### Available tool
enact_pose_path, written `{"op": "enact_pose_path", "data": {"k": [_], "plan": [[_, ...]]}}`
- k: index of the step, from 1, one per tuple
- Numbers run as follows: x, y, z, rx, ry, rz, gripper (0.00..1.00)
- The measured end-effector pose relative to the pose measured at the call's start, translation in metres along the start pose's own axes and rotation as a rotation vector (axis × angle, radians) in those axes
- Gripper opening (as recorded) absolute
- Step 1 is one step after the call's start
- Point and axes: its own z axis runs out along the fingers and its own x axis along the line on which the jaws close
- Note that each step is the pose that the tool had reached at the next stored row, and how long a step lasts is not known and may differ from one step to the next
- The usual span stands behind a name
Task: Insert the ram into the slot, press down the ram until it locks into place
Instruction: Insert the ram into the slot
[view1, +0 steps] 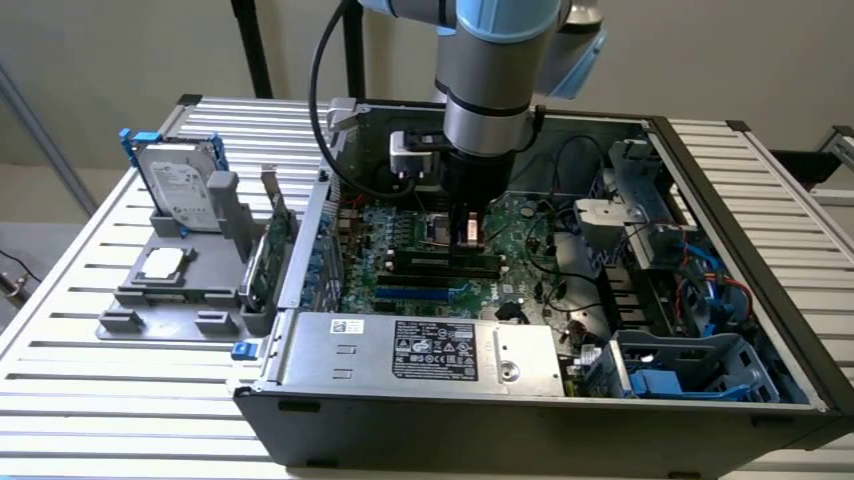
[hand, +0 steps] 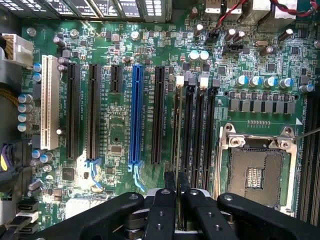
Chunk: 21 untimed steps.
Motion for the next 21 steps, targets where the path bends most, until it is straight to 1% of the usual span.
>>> {"op": "enact_pose_path", "data": {"k": [11,12,13,15,16,21], "plan": [[0.000,-0.0001,0.0020,-0.0002,-0.0001,0.005,0.13],[0.000,-0.0001,0.0020,-0.0003,-0.0001,0.006,0.15],[0.000,-0.0001,0.0020,-0.0003,-0.0006,0.005,0.21],[0.000,-0.0001,0.0018,-0.0002,-0.0021,0.005,0.21],[0.000,0.0000,0.0006,-0.0001,-0.0030,0.005,0.28],[0.001,0.0005,-0.0141,-0.0008,-0.0081,0.005,0.28]]}}
